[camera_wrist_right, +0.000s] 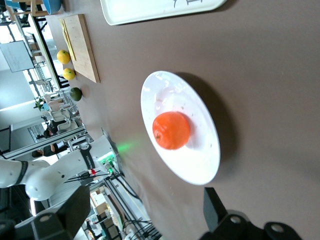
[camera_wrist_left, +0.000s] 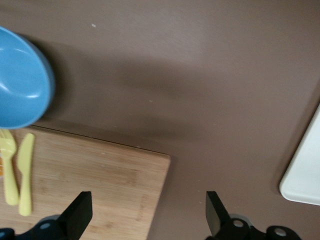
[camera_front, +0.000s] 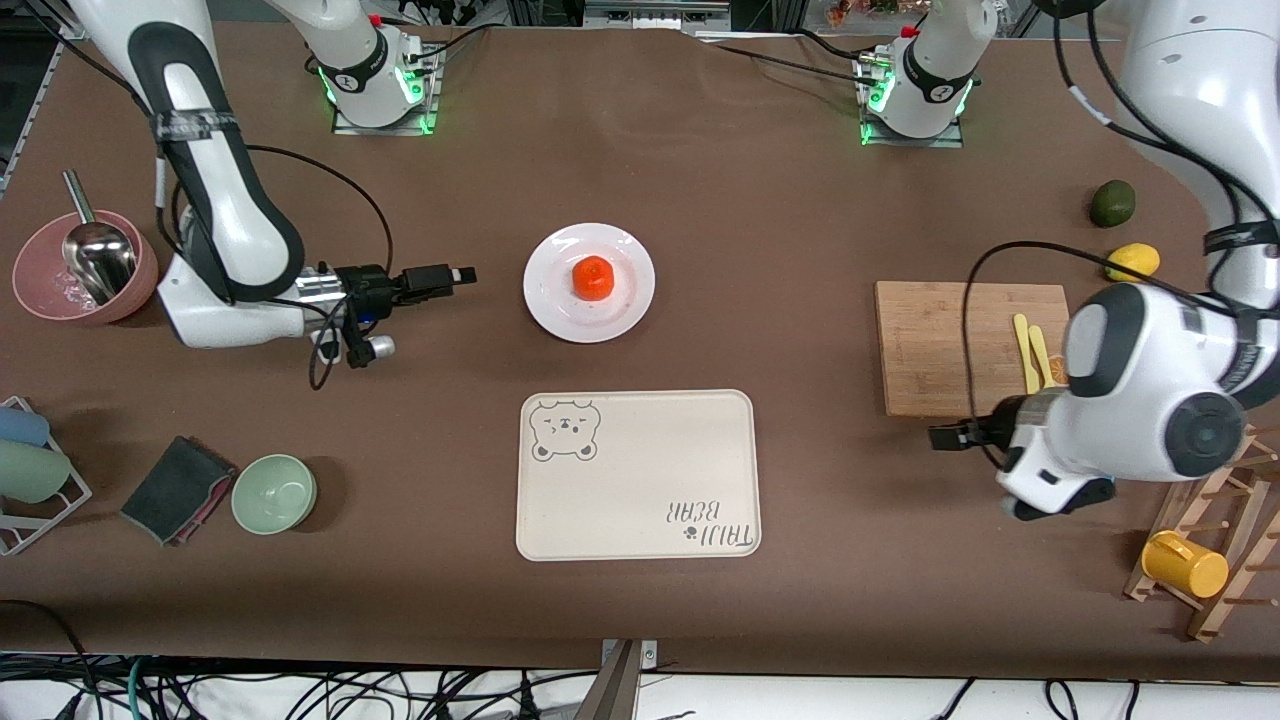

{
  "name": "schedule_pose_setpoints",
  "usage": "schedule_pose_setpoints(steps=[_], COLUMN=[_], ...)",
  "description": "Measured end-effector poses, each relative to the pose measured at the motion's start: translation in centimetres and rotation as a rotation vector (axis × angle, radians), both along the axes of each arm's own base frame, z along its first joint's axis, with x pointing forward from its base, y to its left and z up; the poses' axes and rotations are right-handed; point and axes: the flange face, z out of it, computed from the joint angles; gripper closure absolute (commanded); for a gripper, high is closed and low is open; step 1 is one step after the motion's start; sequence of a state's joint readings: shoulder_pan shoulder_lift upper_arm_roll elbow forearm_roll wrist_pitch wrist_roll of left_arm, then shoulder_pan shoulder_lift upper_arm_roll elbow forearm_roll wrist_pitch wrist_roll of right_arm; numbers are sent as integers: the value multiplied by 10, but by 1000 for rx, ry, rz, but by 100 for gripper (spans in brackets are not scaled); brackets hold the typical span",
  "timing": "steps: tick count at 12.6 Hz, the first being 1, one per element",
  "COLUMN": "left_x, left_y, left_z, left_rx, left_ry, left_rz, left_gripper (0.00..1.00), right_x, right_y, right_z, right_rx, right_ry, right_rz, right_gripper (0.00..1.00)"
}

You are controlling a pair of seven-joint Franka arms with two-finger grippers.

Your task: Place orange and plate with both arms

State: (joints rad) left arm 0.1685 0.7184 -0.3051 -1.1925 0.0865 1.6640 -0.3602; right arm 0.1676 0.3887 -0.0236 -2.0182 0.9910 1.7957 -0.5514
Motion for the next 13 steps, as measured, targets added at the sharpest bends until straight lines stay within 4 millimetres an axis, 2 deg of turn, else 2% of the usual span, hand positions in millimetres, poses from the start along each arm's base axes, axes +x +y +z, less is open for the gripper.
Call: schedule_pose_setpoints(steps=[1, 4, 6, 10, 12, 13], left_x=[1, -3, -5, -12, -17, -21], left_y=[15, 42, 52, 64, 71, 78], left_z=[8, 44, 57, 73, 89, 100], left_rx=[20, 60, 65, 65, 61, 46], left_ry=[-15, -58, -72, -64, -72, -83], left_rz=[1, 25, 38, 13, -6, -27], left_gripper=[0, 0, 0, 0, 0, 0], right_x=[0, -5, -7, -22, -26, -28], right_y=[8, 26, 31, 60, 65, 66], right_z=[-13, -39, -51, -82, -97, -102], right_rx=[14, 46, 30, 28, 4, -2], right_ry=[-54, -135, -141, -105, -102, -105], right_rz=[30, 86, 91, 66, 68, 71], right_gripper=[0, 0, 0, 1, 6, 14])
